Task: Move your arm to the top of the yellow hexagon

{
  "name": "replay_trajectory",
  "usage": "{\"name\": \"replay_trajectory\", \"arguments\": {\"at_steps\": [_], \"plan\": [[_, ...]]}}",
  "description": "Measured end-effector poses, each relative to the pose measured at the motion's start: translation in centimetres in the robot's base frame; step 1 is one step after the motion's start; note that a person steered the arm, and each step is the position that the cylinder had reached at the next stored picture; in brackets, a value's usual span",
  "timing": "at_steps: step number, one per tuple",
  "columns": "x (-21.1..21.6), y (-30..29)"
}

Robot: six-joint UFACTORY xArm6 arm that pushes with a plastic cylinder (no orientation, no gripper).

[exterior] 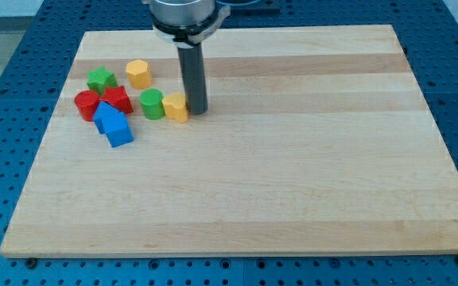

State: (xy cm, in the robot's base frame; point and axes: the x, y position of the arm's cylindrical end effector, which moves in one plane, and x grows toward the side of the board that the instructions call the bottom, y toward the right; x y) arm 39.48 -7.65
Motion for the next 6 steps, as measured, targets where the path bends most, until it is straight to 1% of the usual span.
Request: {"name": "replay_trajectory", "arguments": {"at_steps": [1, 2, 4, 5, 6], "plan": [[0.0, -1.5], [-0.2, -0.8], [-5.2, 0.6], [-8.1, 0.3], [-10.9, -1.7]]}}
